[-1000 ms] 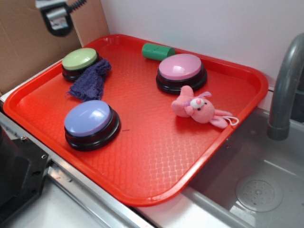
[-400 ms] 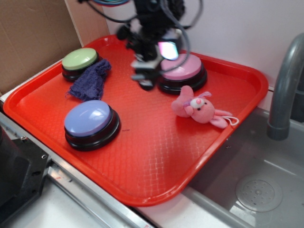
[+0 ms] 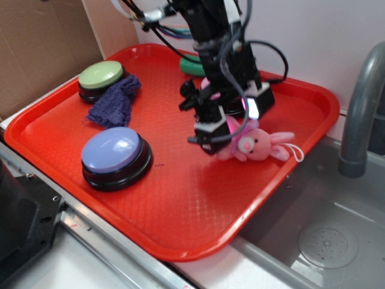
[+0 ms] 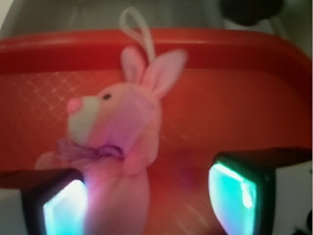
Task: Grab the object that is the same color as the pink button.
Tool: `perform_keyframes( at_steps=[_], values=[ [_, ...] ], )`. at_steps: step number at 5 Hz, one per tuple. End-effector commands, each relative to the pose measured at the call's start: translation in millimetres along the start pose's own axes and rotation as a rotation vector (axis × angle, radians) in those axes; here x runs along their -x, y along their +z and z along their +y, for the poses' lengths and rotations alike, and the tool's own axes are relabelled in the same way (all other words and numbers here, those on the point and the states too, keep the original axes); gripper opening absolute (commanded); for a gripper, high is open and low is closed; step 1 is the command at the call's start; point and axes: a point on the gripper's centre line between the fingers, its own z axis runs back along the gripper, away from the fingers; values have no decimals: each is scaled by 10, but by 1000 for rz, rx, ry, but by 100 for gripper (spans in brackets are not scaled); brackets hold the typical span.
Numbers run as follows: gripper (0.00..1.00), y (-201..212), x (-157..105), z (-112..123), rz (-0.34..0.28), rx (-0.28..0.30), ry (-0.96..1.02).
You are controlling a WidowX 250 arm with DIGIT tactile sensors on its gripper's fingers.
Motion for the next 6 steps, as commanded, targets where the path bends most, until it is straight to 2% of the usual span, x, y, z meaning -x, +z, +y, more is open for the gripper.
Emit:
perform_keyframes(
  at_steps=[1,2,4,5,6],
  values=[
    [56,4,-174,-176,-13,-37,-71],
    [0,26,-167,-180,-23,-52,-81],
    [0,75,-150,-168,8,-53,-32],
    [0,364,-174,-108,79,-97,142],
    [0,771,-162,-37,207,-121,384]
  ],
)
